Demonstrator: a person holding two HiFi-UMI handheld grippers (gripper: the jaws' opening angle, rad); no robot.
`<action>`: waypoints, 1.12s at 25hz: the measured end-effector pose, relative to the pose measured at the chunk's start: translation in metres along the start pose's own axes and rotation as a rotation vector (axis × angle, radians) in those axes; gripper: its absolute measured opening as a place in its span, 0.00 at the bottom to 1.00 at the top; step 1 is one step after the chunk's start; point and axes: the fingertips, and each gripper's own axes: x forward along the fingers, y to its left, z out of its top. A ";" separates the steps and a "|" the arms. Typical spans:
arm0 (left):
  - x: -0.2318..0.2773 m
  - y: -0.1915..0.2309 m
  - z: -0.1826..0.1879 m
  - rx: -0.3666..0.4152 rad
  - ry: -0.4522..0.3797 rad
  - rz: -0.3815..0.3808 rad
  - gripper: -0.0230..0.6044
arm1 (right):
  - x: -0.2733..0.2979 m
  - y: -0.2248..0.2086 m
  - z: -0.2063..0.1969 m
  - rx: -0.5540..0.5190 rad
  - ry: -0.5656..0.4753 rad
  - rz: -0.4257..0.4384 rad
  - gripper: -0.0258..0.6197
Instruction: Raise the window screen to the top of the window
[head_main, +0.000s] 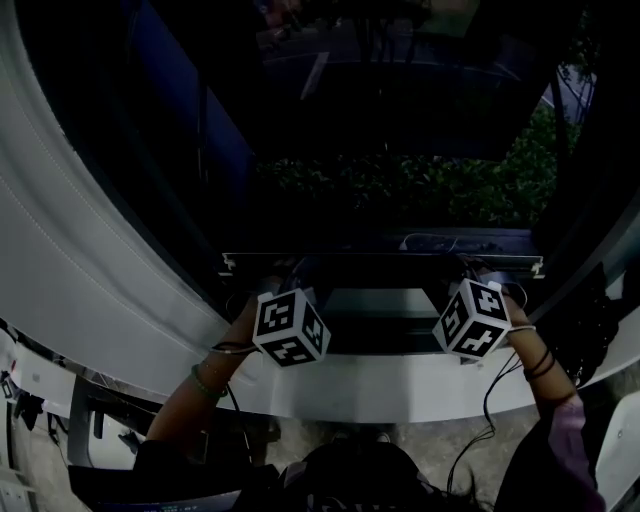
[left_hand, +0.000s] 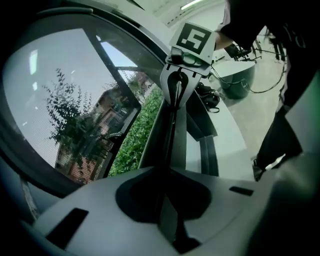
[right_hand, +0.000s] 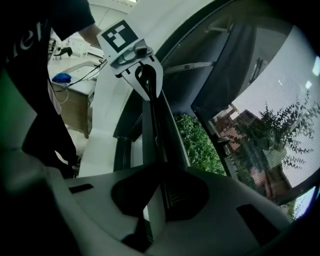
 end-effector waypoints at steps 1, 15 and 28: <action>0.000 -0.001 0.000 0.038 0.011 0.026 0.05 | 0.000 0.001 0.000 -0.010 -0.004 -0.006 0.09; 0.009 -0.006 -0.004 0.138 0.206 -0.165 0.11 | 0.000 -0.001 0.000 -0.044 0.065 0.028 0.10; 0.004 -0.002 0.002 -0.068 0.073 -0.167 0.08 | -0.003 -0.001 -0.001 -0.003 -0.016 0.020 0.08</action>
